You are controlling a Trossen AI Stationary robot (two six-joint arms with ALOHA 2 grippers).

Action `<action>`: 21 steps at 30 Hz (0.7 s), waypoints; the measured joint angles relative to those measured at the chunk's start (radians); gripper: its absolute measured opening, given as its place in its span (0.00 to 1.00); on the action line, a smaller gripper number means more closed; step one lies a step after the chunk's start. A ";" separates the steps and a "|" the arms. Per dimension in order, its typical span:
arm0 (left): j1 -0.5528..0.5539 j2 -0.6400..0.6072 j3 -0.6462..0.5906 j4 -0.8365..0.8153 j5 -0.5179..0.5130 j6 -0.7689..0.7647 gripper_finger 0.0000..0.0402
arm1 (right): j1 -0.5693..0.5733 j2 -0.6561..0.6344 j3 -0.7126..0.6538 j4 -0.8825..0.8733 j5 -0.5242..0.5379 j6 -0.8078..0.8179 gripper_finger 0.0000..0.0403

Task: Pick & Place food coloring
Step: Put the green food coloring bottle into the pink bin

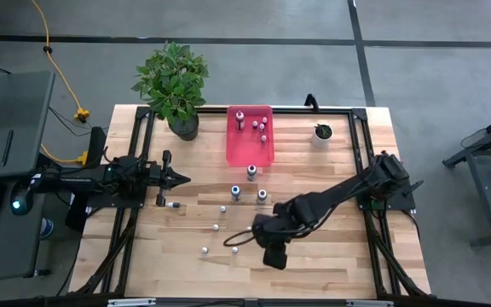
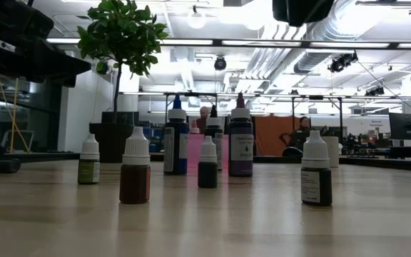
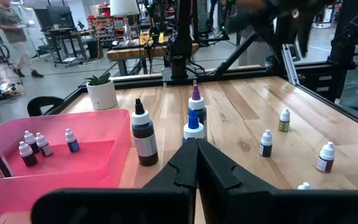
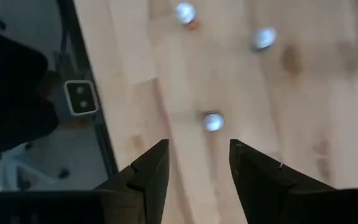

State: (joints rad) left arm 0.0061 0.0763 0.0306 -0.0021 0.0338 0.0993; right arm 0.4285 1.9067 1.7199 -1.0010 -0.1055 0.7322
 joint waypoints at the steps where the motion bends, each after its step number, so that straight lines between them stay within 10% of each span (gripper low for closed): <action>1: 0.000 0.000 0.000 0.000 0.000 0.000 0.00 | 0.003 0.016 0.000 0.004 -0.013 0.001 0.40; 21: 0.000 0.000 0.000 0.000 0.000 0.000 0.00 | 0.017 0.183 -0.001 0.021 0.022 -0.137 0.50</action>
State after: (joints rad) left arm 0.0063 0.0765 0.0304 -0.0021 0.0338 0.0994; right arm 0.4458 2.0896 1.7187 -0.9795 -0.0833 0.5957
